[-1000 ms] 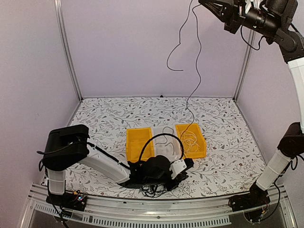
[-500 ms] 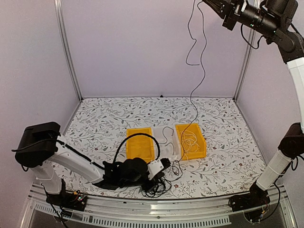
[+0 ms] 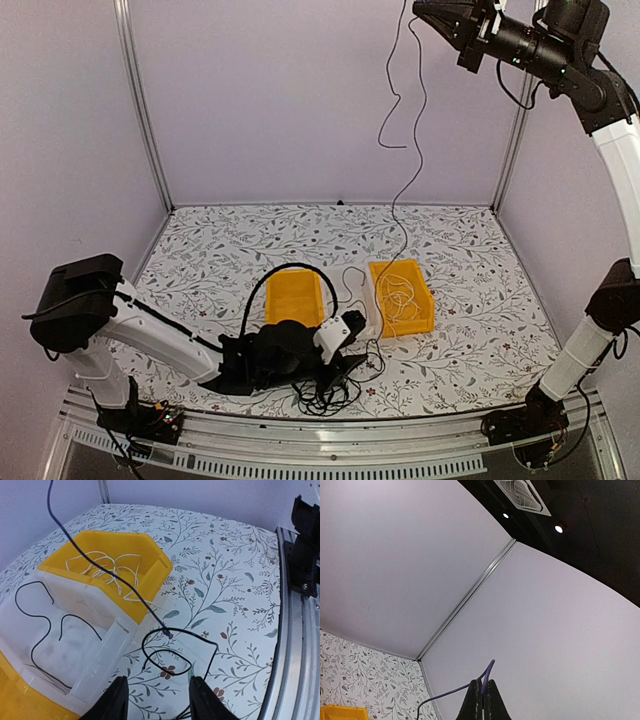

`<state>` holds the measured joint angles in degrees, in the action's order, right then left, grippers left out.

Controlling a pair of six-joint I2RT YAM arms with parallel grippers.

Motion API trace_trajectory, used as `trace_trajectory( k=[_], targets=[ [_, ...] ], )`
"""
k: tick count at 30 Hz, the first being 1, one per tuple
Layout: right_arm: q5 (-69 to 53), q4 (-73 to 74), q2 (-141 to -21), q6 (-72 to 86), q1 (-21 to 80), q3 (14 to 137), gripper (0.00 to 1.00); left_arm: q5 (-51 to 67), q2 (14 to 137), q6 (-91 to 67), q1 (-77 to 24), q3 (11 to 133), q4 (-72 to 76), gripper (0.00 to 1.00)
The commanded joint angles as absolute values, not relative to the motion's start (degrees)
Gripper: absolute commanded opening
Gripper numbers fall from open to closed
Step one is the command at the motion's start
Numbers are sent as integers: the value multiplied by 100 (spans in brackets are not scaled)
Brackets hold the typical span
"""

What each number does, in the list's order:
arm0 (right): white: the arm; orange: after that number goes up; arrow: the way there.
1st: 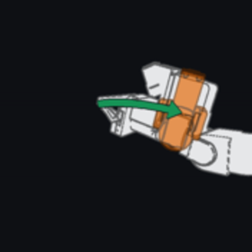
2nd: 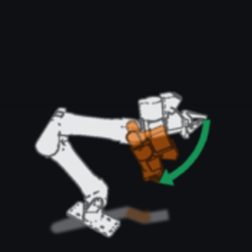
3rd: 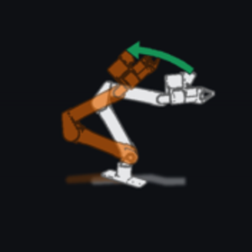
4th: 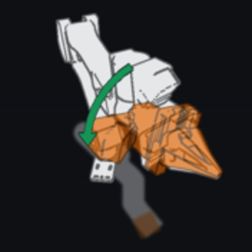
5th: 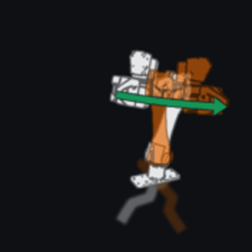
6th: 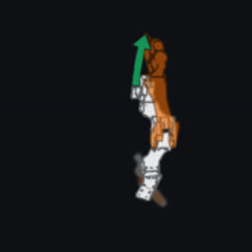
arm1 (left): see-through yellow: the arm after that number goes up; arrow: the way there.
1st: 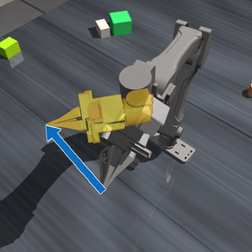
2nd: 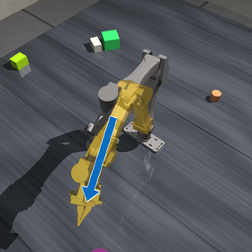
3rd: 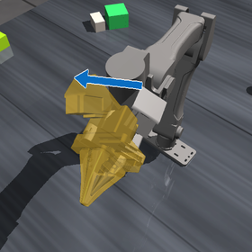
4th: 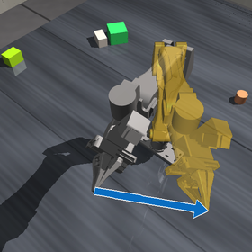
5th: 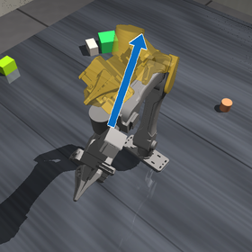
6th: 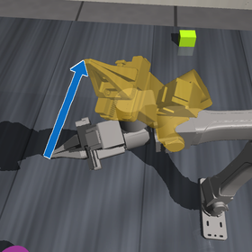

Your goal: Untangle the cables

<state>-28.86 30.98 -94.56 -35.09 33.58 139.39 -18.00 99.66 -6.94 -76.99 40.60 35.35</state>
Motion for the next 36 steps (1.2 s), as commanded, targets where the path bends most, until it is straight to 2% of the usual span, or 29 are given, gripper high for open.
trace_trajectory(
  k=[1, 8, 12, 17, 20, 23, 29, 36],
  targets=[
    [-2903, 2964, -9349, -3405, 3331, 13817, 0, -1057, 10174, -778, -7776, 4365, 3860, 45],
    [-2975, 2965, -9364, -3369, 3331, 13783, 0, -451, 10716, -995, -7758, 5000, 3396, 46],
    [-3055, 2971, -9391, -3308, 3332, 13786, 0, -510, 11071, -1019, -7728, 5422, 3095, 45],
    [-3086, 2973, -9411, -3283, 3331, 13774, 0, -911, 11368, -1281, -7592, 5765, 2985, 38],
    [-3102, 2970, -9413, -3275, 3331, 13768, 0, -883, 11405, -1392, -7482, 5746, 3232, 26],
    [-3079, 2962, -9413, -3272, 3331, 13752, 0, -931, 11331, -1394, -7441, 5536, 3492, 0],
    [-2942, 2857, -9450, -3337, 3331, 13815, 0, -1104, 10741, -1705, -7438, 4775, 3392, 0],
    [-2639, 2715, -9616, -3375, 3331, 14044, 0, -1940, 9757, -2778, -7372, 3763, 2993, 0]
  ],
)
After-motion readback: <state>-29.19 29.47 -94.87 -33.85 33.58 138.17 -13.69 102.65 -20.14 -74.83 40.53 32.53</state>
